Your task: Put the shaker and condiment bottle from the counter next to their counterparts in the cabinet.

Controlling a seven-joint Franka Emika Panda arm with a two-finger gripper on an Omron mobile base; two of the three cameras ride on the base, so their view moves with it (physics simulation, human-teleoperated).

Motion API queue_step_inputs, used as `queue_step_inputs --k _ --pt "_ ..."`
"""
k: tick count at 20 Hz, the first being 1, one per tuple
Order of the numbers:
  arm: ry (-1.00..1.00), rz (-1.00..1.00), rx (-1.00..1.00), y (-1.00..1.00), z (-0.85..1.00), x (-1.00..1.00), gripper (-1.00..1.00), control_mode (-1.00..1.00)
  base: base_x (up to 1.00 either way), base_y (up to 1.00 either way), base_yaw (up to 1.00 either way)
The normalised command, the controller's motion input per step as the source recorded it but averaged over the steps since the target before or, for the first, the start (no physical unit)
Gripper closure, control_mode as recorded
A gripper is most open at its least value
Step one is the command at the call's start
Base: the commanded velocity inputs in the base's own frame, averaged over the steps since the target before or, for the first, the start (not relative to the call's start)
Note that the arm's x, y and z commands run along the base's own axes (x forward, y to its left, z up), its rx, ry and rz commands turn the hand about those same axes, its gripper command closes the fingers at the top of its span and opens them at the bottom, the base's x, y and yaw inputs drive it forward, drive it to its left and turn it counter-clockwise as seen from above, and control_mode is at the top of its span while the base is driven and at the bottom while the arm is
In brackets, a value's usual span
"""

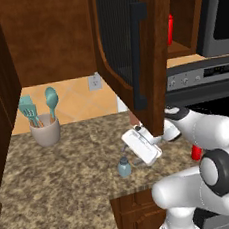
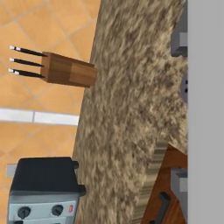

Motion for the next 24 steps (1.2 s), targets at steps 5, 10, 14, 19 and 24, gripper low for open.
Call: queue_step_inputs --k 5,10,14,19,24 --pt "0.00 0.00 0.00 0.00 -0.02 0.07 -1.00 -1.00 0.00 0.00 0.00" --pt "-0.04 0.00 0.00 0.00 -0.15 0.01 -1.00 -1.00 0.00 0.00 0.00" --pt "-0.05 0.00 0.00 0.00 -0.22 0.00 -1.00 -1.00 0.00 0.00 0.00" --pt "-0.05 0.00 0.00 0.00 -0.13 0.04 -1.00 -1.00 0.00 0.00 0.00" --pt "-0.05 0.00 0.00 0.01 -0.08 0.06 -1.00 -1.00 0.00 0.00 0.00"
